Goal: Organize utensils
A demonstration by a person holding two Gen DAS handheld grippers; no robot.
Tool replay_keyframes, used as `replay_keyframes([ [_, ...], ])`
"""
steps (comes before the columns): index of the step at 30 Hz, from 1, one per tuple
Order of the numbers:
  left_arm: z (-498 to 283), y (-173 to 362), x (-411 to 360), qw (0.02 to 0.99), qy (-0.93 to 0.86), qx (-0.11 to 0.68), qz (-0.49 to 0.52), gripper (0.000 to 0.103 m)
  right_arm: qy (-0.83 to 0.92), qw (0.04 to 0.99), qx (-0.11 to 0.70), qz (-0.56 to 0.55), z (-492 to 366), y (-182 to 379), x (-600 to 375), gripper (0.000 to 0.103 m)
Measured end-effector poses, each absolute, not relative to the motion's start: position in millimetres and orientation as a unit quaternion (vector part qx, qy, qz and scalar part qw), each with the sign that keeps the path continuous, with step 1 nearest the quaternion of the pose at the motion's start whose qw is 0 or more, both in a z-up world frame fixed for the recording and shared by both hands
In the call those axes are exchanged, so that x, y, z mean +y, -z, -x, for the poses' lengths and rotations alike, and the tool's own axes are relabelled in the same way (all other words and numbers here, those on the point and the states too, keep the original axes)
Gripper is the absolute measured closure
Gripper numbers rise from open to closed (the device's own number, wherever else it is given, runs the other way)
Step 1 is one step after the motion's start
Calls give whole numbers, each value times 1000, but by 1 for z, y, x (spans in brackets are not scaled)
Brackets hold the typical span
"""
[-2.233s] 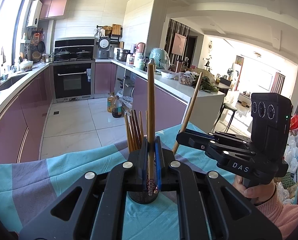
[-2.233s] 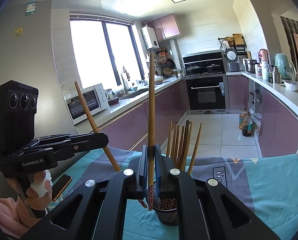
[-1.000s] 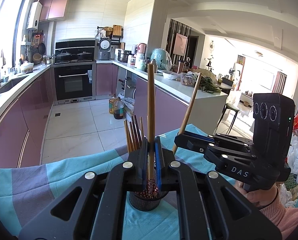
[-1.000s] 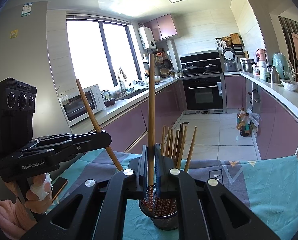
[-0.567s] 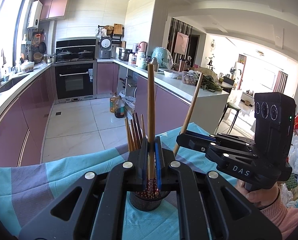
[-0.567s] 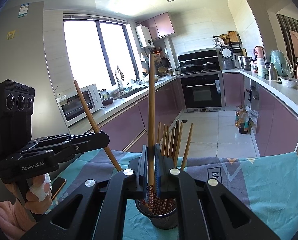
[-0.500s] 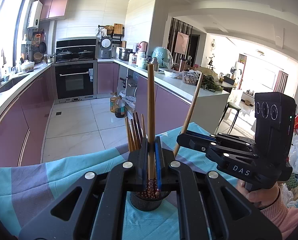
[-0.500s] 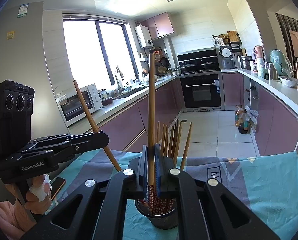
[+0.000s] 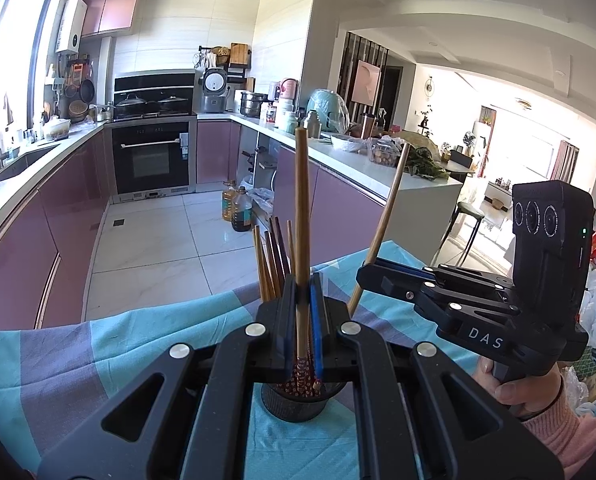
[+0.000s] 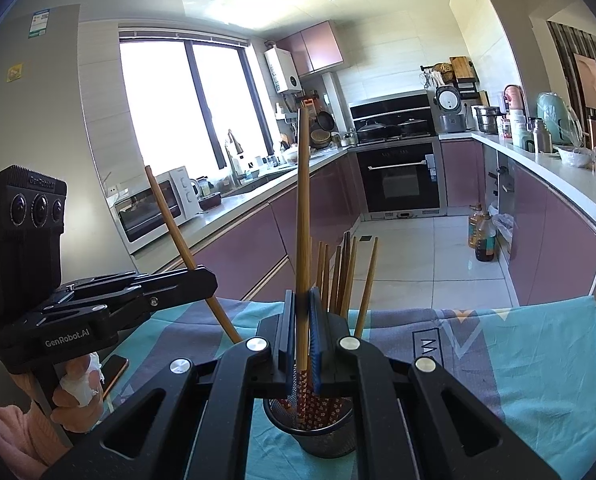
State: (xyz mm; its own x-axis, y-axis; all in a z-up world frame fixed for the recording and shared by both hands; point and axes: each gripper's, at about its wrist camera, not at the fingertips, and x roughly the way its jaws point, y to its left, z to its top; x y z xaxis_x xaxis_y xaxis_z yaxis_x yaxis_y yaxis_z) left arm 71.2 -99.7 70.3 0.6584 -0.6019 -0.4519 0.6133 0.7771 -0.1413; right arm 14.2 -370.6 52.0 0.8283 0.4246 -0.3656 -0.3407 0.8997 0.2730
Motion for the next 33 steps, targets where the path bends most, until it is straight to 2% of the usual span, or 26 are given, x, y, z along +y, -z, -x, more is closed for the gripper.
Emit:
replay_keyframes([
  [33, -83, -67, -109, 904, 330, 270, -16, 96, -196, 948, 229, -100, -22, -41, -369, 97],
])
